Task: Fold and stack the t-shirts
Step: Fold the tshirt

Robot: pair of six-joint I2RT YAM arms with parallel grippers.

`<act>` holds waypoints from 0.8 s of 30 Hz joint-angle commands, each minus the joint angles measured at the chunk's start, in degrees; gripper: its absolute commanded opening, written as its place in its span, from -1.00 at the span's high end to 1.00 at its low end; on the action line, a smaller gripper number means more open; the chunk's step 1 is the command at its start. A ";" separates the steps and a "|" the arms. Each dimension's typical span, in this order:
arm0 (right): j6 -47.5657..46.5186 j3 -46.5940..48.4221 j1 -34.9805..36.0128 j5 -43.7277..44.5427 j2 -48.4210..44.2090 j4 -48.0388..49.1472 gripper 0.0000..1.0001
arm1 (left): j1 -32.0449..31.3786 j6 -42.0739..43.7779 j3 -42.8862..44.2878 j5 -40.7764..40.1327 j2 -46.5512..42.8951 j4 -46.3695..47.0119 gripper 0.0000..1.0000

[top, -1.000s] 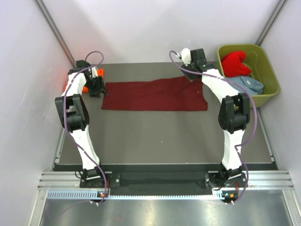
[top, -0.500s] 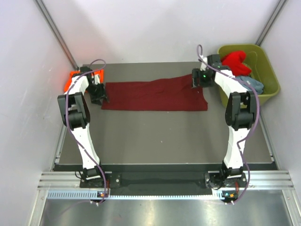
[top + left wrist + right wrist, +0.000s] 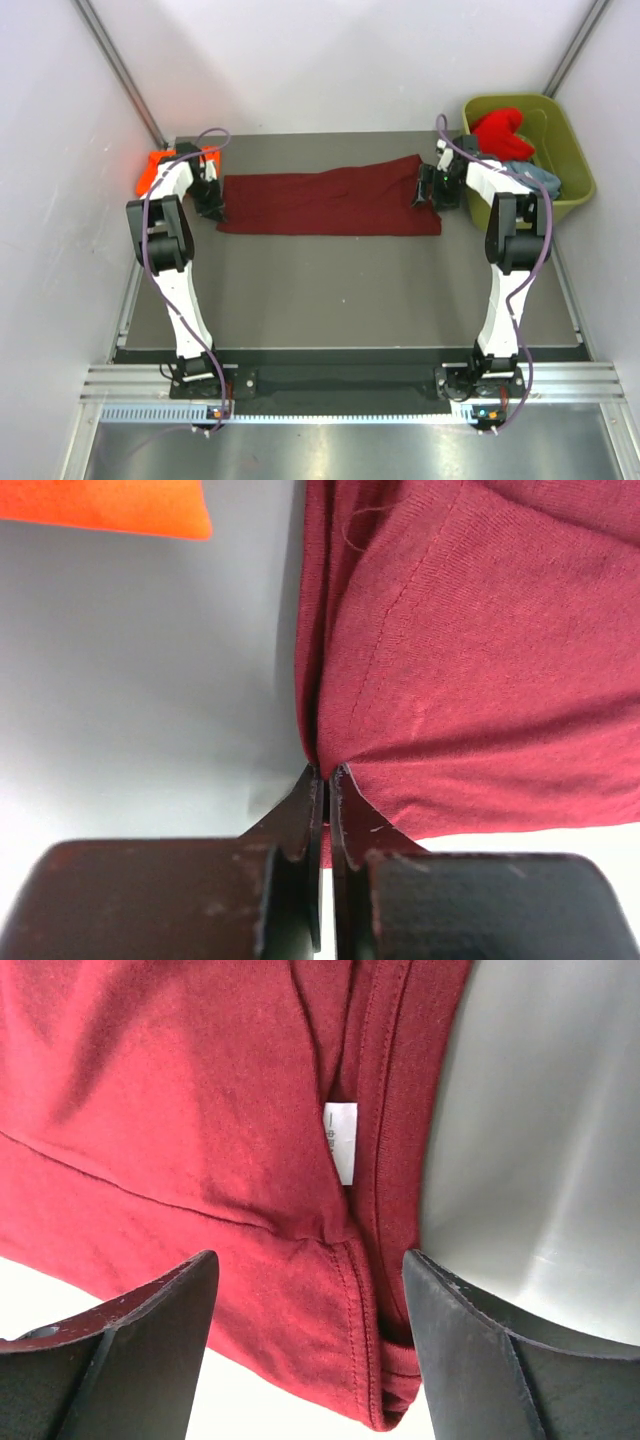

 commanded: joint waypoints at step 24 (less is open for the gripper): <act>-0.03 11.01 -0.14 5.92 8.77 0.08 0.99 | -6.42 1.04 -17.33 2.96 -12.15 -1.78 1.00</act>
